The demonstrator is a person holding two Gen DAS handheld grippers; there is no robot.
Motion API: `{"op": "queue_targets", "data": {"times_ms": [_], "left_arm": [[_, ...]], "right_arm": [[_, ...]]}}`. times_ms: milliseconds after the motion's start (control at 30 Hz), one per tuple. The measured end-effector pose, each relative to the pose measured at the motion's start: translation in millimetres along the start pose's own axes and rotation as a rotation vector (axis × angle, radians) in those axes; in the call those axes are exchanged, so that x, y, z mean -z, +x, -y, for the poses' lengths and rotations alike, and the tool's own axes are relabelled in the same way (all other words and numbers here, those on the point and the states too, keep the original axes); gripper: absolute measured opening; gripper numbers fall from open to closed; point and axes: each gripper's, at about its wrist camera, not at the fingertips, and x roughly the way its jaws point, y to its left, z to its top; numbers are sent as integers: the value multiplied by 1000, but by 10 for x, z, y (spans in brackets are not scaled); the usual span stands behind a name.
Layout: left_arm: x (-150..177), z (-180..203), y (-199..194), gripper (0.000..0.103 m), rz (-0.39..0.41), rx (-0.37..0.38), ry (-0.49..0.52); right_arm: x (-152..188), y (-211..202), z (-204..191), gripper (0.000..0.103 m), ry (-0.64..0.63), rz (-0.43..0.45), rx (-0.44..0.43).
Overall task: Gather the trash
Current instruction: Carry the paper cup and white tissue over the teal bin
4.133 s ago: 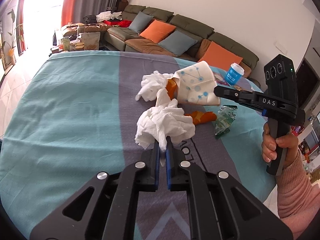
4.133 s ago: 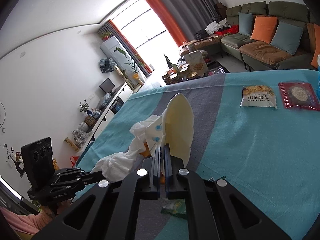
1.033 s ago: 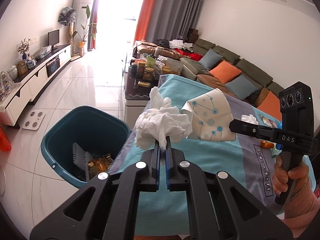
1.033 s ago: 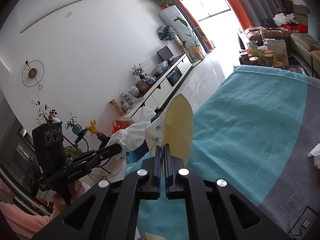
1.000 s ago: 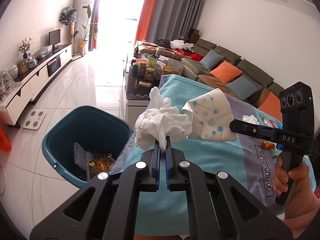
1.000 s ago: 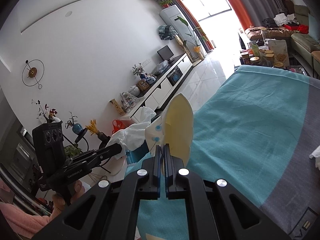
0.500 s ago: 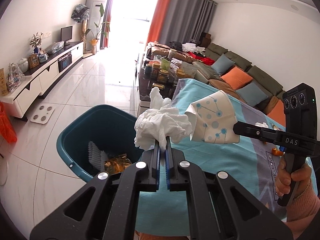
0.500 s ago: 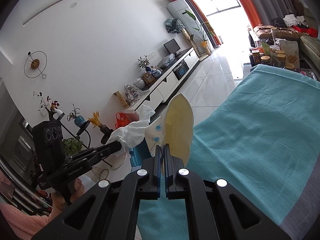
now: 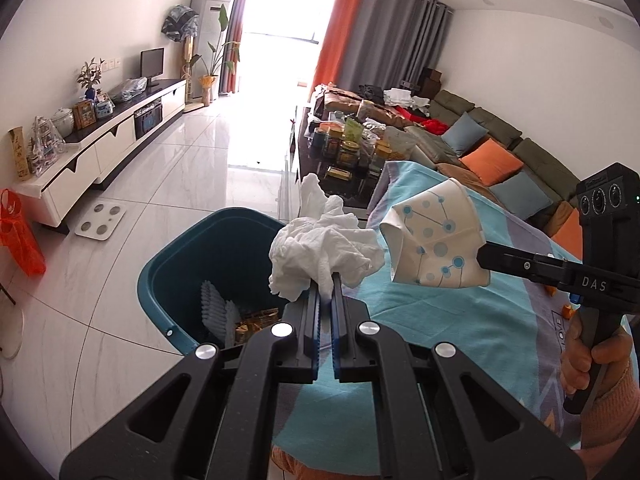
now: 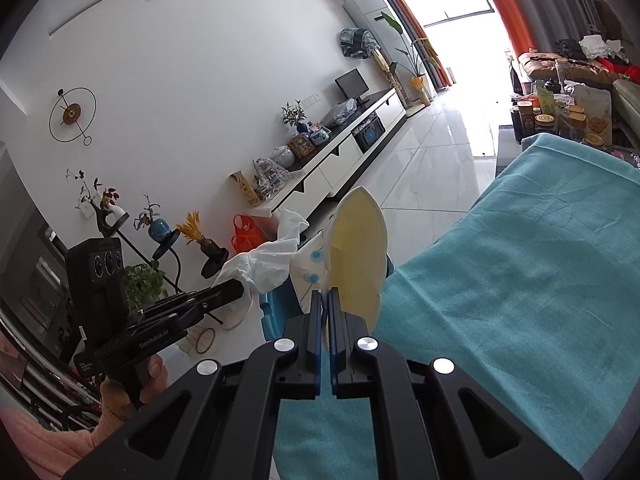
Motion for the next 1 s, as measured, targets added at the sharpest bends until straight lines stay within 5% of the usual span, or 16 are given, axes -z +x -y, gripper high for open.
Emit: {"op": "queue_targets", "data": {"times_ms": [1000], "left_arm": [[33, -318, 375, 5, -50, -75, -79]], "right_arm": [[-196, 621, -223, 2, -47, -88, 52]]}}
